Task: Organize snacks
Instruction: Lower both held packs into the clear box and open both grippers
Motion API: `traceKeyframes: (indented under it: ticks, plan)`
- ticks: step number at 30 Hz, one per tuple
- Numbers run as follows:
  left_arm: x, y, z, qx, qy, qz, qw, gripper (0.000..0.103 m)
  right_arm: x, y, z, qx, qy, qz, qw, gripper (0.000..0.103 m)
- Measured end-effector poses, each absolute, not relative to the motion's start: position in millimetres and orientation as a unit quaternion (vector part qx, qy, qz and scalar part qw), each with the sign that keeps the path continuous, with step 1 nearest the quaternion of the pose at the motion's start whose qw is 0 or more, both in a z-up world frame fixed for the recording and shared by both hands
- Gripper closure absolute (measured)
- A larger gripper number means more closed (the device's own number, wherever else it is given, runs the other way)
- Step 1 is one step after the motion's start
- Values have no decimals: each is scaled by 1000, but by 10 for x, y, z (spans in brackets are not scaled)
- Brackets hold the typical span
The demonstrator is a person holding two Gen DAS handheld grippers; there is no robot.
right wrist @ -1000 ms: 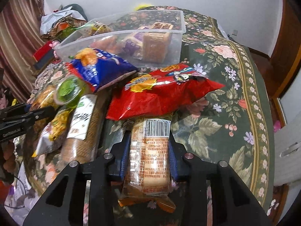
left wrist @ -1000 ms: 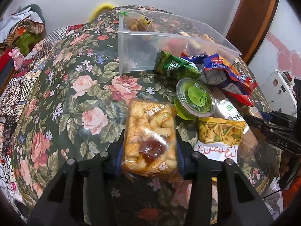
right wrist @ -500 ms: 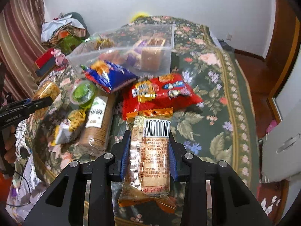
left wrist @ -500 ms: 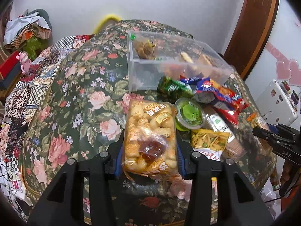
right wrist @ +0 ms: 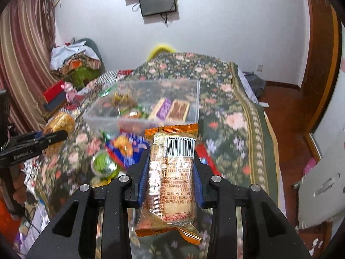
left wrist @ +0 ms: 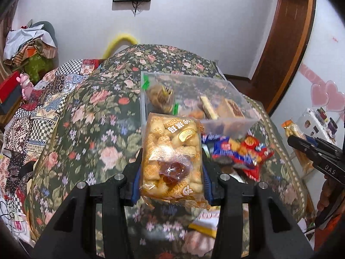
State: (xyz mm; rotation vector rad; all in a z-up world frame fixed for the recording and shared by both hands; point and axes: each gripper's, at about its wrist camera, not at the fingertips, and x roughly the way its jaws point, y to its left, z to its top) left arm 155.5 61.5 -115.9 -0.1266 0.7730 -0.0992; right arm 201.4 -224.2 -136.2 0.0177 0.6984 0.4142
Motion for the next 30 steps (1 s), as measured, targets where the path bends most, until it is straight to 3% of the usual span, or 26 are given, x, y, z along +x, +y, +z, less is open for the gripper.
traceKeyframes:
  ticks: [15, 30]
  plan:
    - [2221, 603, -1051, -63, 368, -36, 927, 58, 2590, -1929, -1077, 20, 298, 230, 926, 71]
    - [2792, 503, -1371, -54, 403, -34, 913, 58, 3277, -1534, -1439, 5, 357, 227, 906, 71]
